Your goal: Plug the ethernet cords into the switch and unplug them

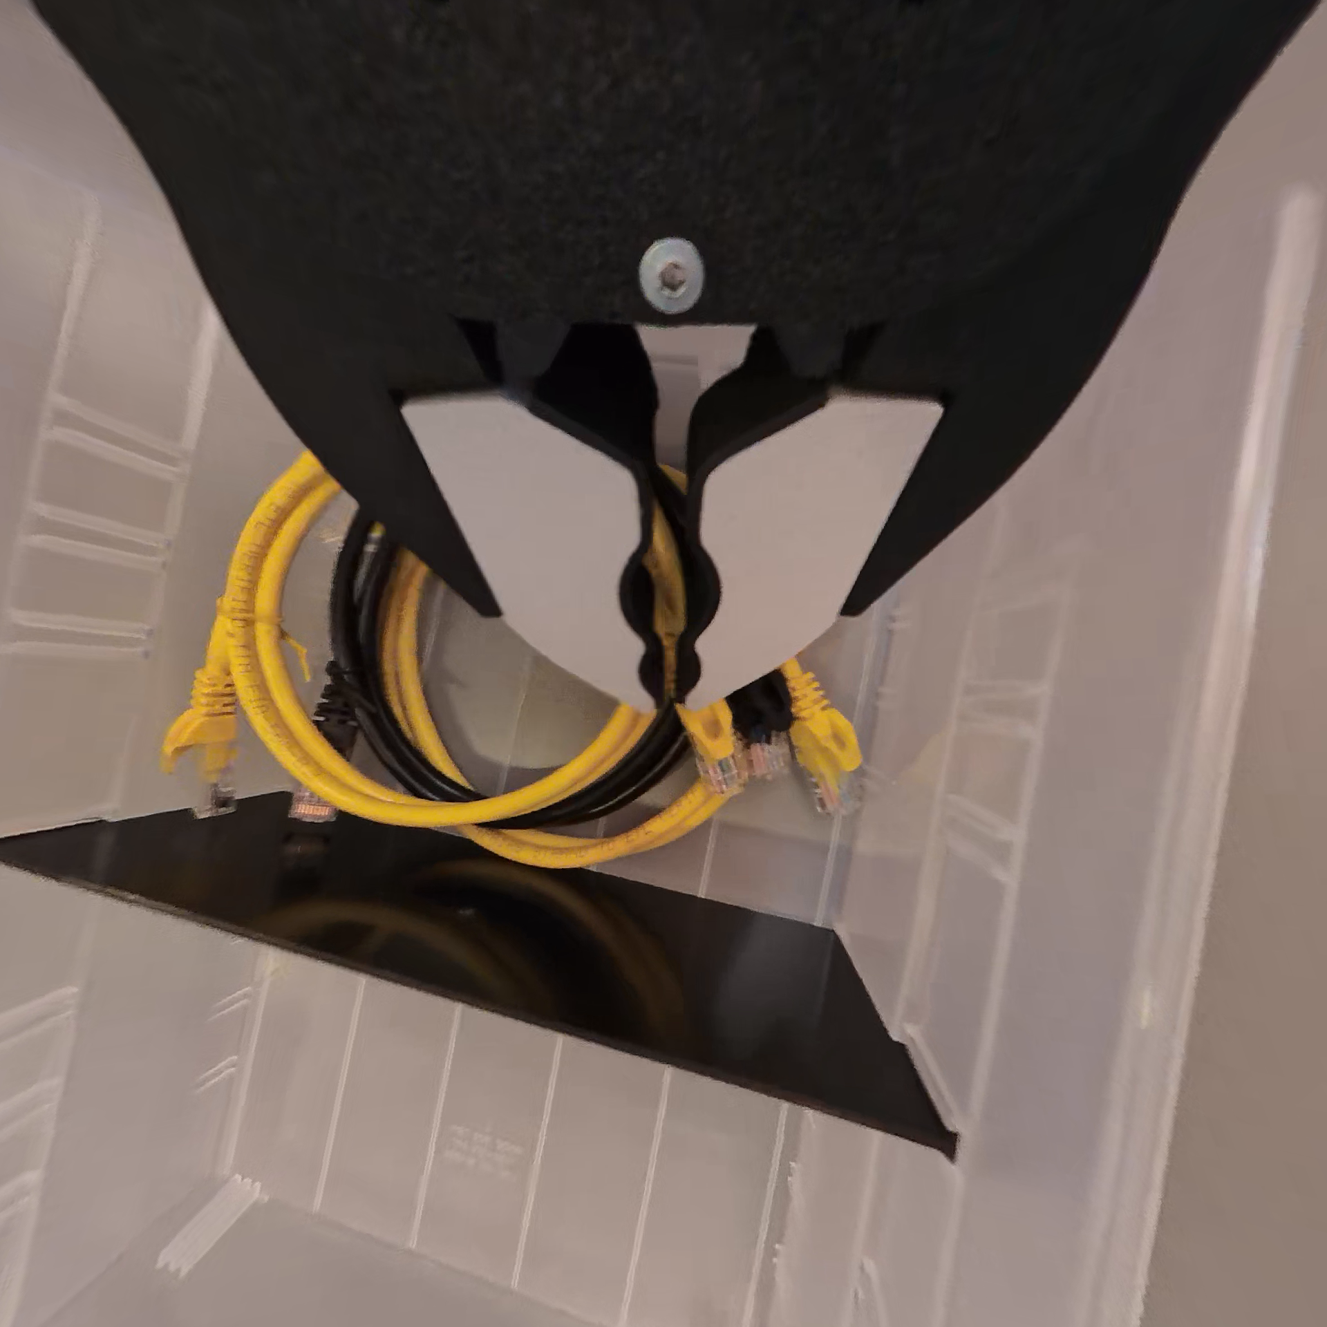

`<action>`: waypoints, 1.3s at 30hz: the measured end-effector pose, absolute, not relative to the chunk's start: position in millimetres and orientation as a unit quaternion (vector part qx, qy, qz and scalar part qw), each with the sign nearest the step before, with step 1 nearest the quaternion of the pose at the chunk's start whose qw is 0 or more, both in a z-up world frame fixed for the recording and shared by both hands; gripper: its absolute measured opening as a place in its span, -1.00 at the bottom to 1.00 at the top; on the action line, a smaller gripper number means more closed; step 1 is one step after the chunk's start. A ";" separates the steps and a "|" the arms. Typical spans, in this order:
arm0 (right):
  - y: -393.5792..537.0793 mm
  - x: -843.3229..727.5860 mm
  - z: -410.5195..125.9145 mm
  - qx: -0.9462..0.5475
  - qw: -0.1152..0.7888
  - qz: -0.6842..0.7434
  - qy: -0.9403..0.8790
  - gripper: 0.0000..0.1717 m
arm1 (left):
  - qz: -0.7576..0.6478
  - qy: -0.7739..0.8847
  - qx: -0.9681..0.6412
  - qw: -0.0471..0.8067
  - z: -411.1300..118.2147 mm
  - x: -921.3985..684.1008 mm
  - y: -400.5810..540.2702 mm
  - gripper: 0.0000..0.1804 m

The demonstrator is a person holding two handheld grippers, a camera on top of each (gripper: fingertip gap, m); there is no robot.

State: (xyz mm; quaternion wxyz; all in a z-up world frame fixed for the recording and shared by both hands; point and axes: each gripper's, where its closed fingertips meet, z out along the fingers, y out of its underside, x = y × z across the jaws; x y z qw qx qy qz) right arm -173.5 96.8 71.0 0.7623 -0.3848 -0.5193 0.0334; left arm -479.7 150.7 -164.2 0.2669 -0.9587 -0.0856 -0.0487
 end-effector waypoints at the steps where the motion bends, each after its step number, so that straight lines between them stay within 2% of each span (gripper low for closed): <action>1: 96.5 -173.7 71.4 -0.385 0.763 0.036 -0.518 -0.71 | -0.041 -0.074 -0.960 0.268 -164.5 -481.0 150.4 -1.00; 6: 95.4 -173.2 72.0 -0.384 0.763 0.031 -0.519 -0.71 | -0.116 -0.054 -0.940 0.317 -145.4 -470.7 149.3 -1.00; 10: 96.1 -171.4 73.6 -0.386 0.763 0.032 -0.518 -0.71 | -0.116 -0.048 -0.924 0.360 -118.2 -480.1 138.3 -1.00; 12: 97.1 -171.3 73.3 -0.389 0.762 0.035 -0.517 -0.71 | -0.119 -0.069 -0.928 0.346 -118.2 -485.1 132.7 -1.00; 13: 97.4 -171.5 73.2 -0.389 0.762 0.037 -0.517 -0.71 | -0.130 -0.077 -0.932 0.329 -122.3 -482.6 131.0 -0.91; 14: 97.7 -172.1 72.4 -0.390 0.761 0.038 -0.518 -0.71 | -0.145 -0.082 -0.936 0.310 -127.5 -477.8 130.6 -0.70; 15: 98.1 -172.8 71.1 -0.391 0.759 0.038 -0.520 -0.71 | -0.159 -0.083 -0.939 0.293 -132.5 -471.9 131.6 -0.58; 20: 97.6 -174.5 68.1 -0.390 0.755 0.025 -0.526 -0.71 | -0.137 -0.087 -0.948 0.275 -141.6 -458.6 143.1 -0.55; 23: 98.2 -174.2 68.1 -0.392 0.755 0.028 -0.525 -0.71 | -0.091 -0.071 -0.966 0.230 -158.1 -456.2 143.9 -0.54; 30: 101.4 -175.4 63.2 -0.401 0.747 0.036 -0.529 -0.71 | 0.048 -0.013 -0.980 0.194 -167.7 -465.2 146.2 -0.73; 31: 101.3 -176.0 62.4 -0.401 0.746 0.036 -0.531 -0.71 | 0.076 -0.001 -0.978 0.193 -168.3 -468.6 145.9 -0.81; 32: 101.1 -176.4 61.8 -0.401 0.745 0.035 -0.532 -0.71 | 0.115 0.012 -0.974 0.195 -167.9 -475.9 146.1 -1.00; 35: 99.8 -176.8 61.9 -0.400 0.744 0.031 -0.534 -0.71 | 0.120 0.033 -0.970 0.207 -167.8 -477.2 146.3 -1.00; 39: 99.2 -175.4 63.9 -0.400 0.745 0.031 -0.533 -0.71 | 0.050 0.018 -0.971 0.231 -160.5 -476.9 141.8 -1.00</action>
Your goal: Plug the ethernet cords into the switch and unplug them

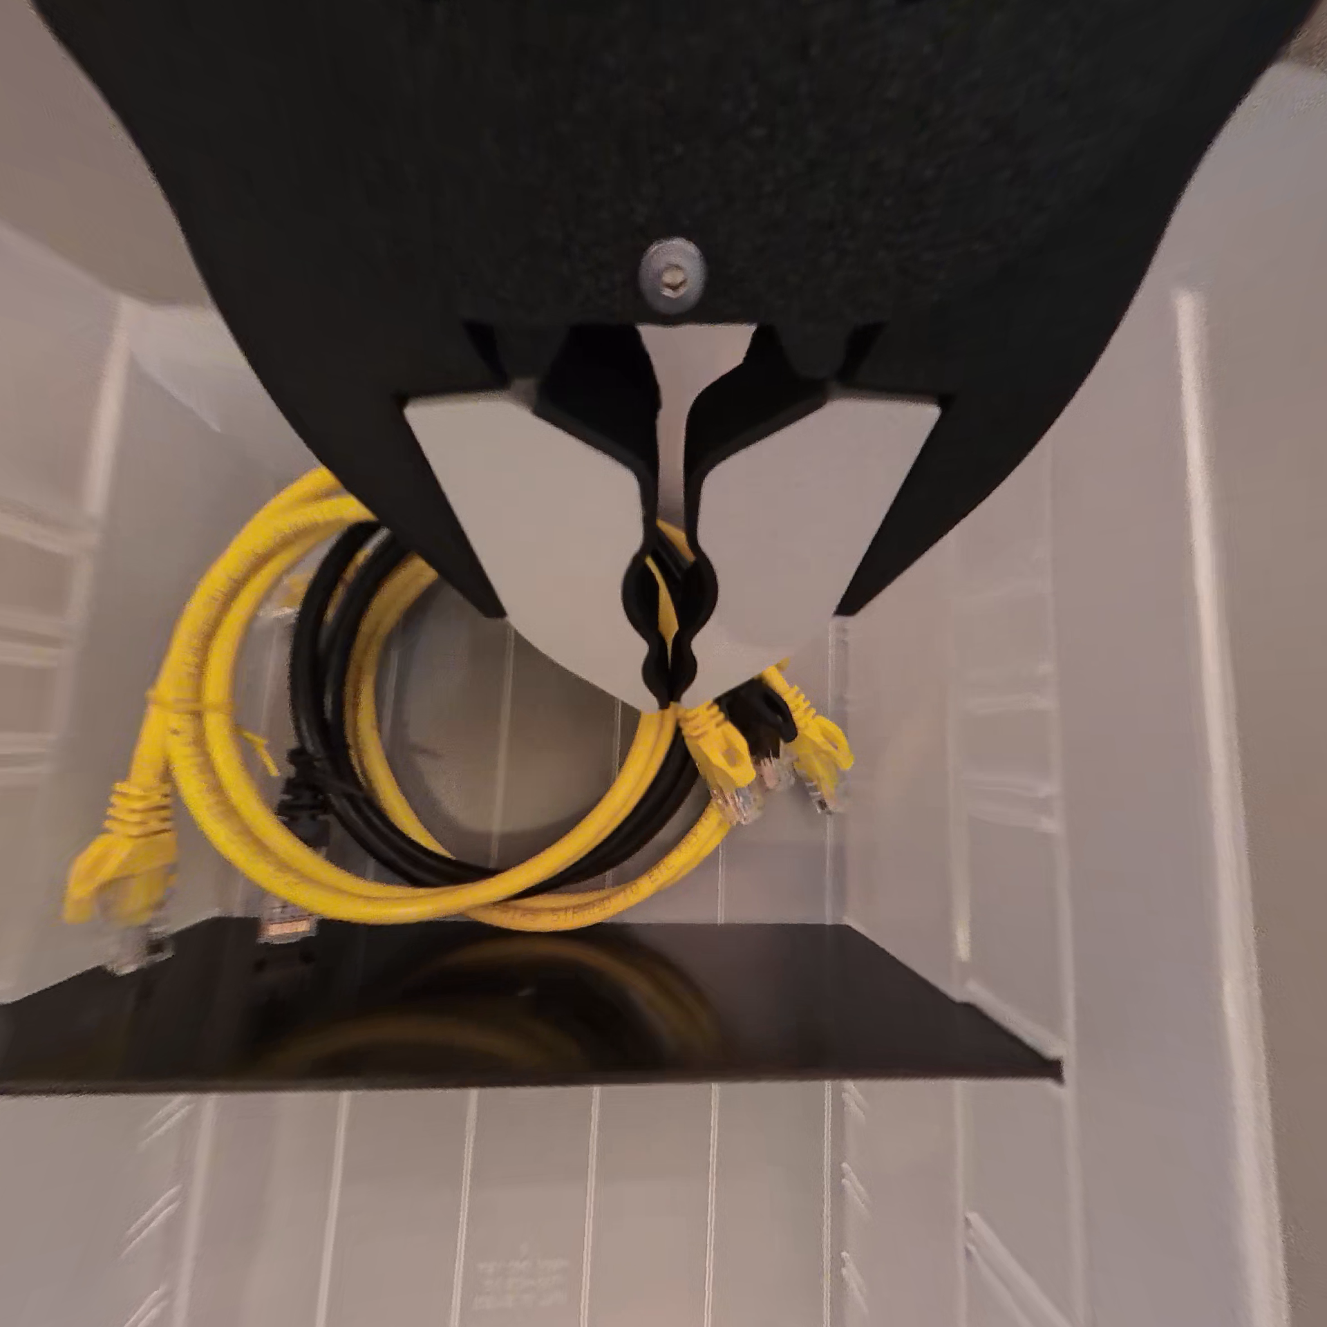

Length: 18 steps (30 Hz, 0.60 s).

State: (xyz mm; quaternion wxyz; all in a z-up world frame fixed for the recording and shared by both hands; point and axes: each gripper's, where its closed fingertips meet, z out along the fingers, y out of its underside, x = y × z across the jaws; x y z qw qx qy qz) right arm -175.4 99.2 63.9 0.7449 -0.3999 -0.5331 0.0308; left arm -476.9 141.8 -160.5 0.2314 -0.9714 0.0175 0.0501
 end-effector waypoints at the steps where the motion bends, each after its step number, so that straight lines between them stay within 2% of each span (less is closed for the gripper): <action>1: 99.6 -174.6 64.2 -0.400 0.745 0.030 -0.532 -0.71 | 0.025 0.007 -0.970 0.241 -156.5 -475.8 139.3 -1.00; 4: 101.9 -173.3 63.9 -0.405 0.744 0.035 -0.530 -0.71 | -0.020 -0.036 -0.968 0.248 -148.8 -478.4 129.4 -1.00; 9: 104.8 -173.6 60.3 -0.411 0.740 0.039 -0.530 -0.71 | -0.053 -0.065 -0.964 0.253 -145.0 -468.5 130.3 -0.42; 13: 103.7 -173.7 60.5 -0.410 0.740 0.036 -0.532 -0.72 | -0.048 -0.055 -0.974 0.215 -159.9 -458.0 134.5 -0.26; 14: 103.5 -173.6 60.9 -0.410 0.740 0.036 -0.532 -0.71 | -0.031 -0.048 -0.976 0.210 -163.4 -458.0 136.1 -0.30; 17: 103.8 -173.4 60.6 -0.412 0.739 0.037 -0.532 -0.71 | 0.057 -0.019 -0.982 0.179 -176.2 -468.3 135.9 -0.67; 18: 104.0 -173.6 60.2 -0.413 0.738 0.037 -0.532 -0.71 | 0.101 -0.008 -0.979 0.175 -176.6 -477.4 135.8 -0.84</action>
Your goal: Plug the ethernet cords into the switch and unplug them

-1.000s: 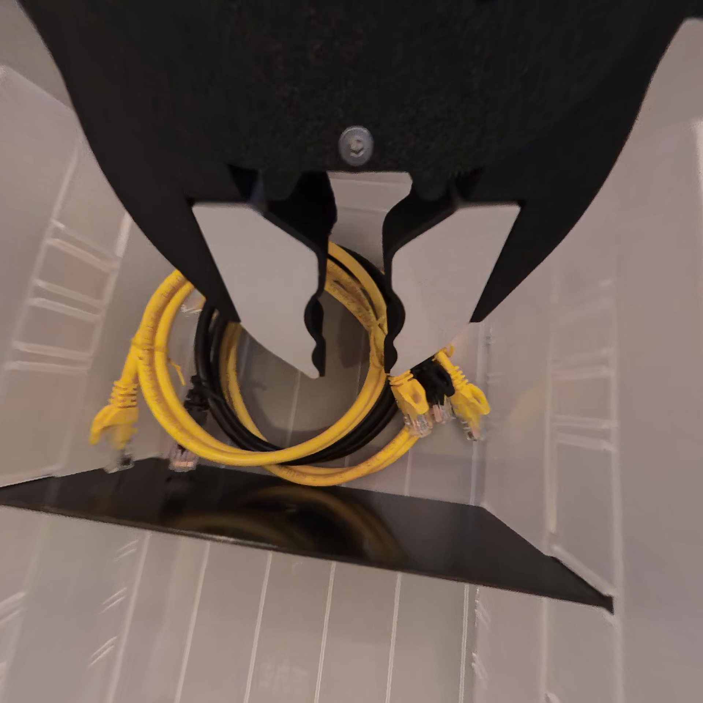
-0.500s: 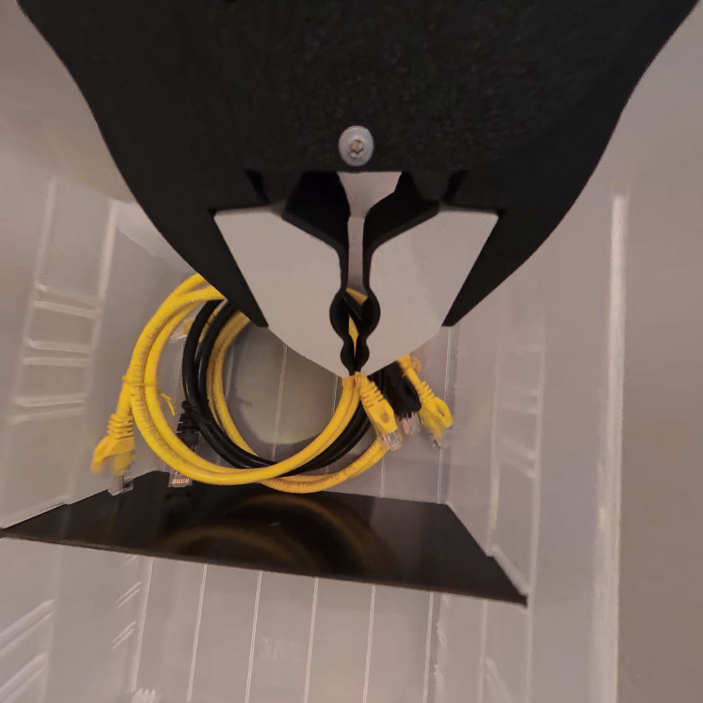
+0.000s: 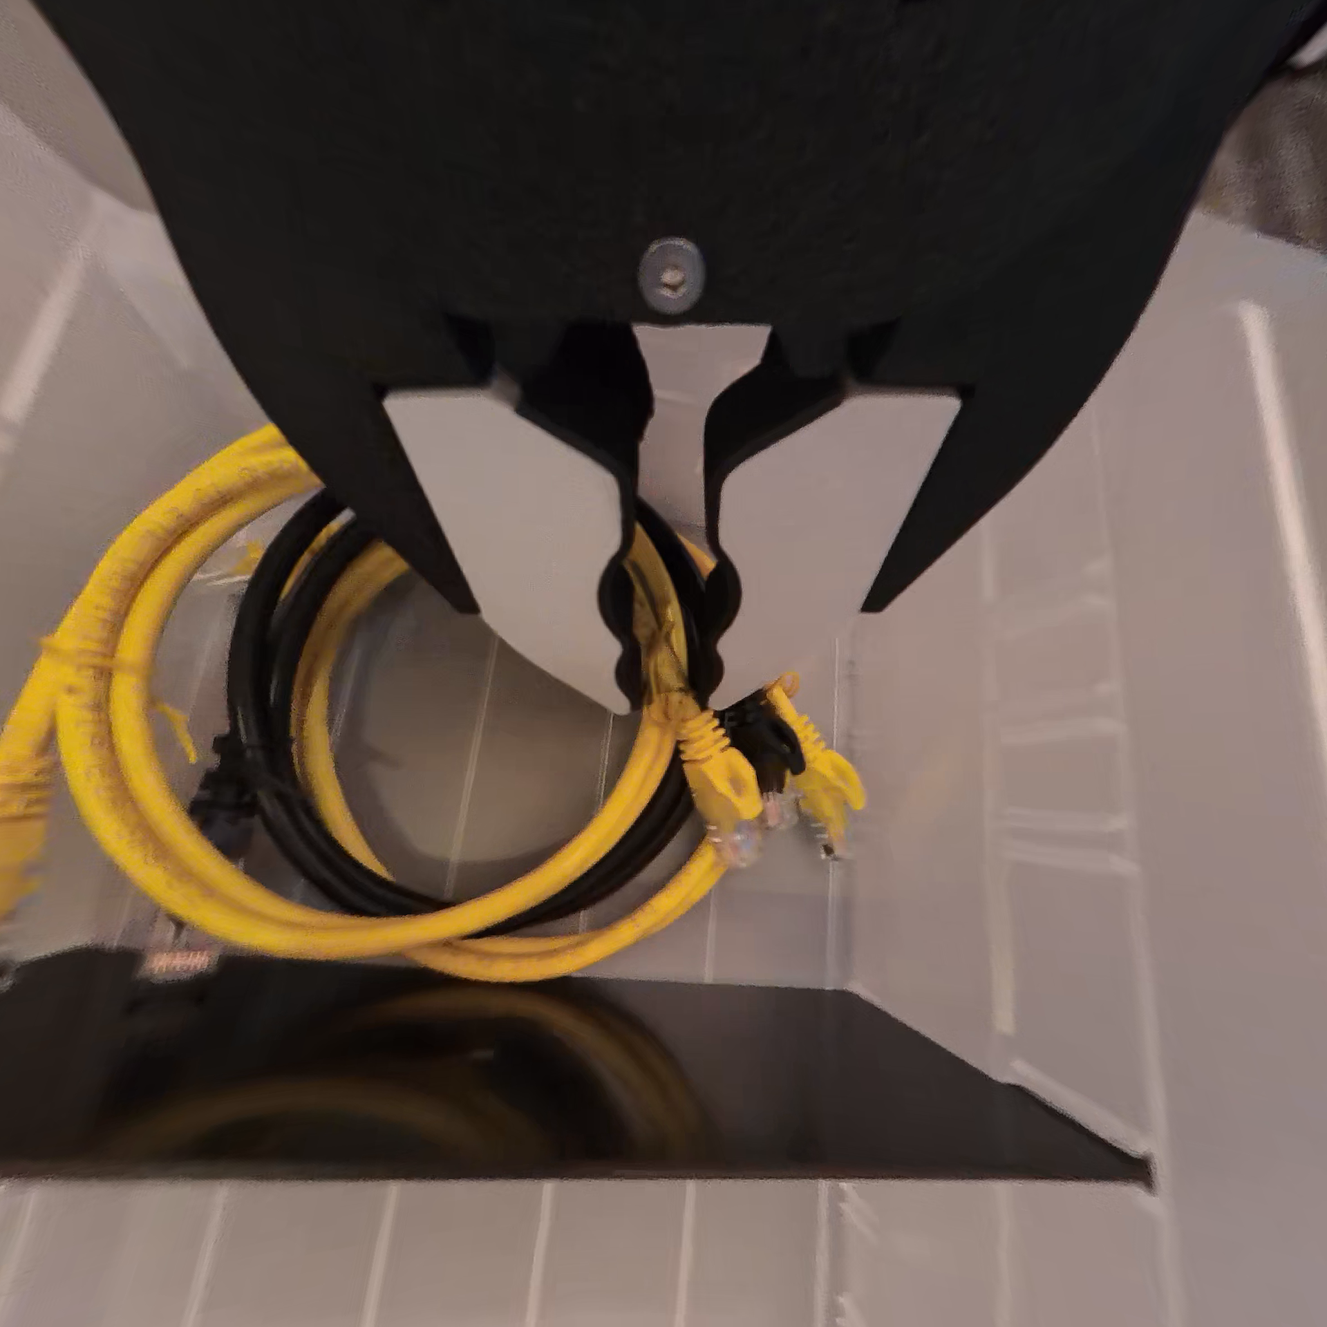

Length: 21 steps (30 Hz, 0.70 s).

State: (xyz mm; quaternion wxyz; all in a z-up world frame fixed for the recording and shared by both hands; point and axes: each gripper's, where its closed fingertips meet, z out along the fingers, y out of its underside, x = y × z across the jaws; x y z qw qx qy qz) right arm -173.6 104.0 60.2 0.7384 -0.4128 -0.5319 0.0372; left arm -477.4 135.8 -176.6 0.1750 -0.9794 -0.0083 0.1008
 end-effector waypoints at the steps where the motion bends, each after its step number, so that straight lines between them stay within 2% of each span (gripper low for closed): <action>1: 104.0 -173.7 59.8 -0.413 0.738 0.037 -0.532 -0.71 | 0.112 0.002 -0.979 0.172 -177.5 -478.3 136.4 -0.85; 4: 103.8 -174.1 59.3 -0.413 0.737 0.035 -0.534 -0.71 | 0.118 0.009 -0.977 0.177 -176.8 -479.6 137.8 -0.85; 9: 103.7 -172.7 60.9 -0.412 0.738 0.035 -0.532 -0.71 | 0.126 0.011 -0.965 0.231 -157.6 -490.8 136.6 -0.87; 18: 107.4 -175.8 45.6 -0.444 0.697 0.070 -0.559 -0.71 | 0.041 0.068 -0.907 0.414 -39.8 -467.7 103.6 -0.87; 21: 110.1 -183.3 25.9 -0.471 0.648 0.089 -0.592 -0.71 | -0.002 0.102 -0.890 0.445 -8.8 -447.3 78.0 -0.87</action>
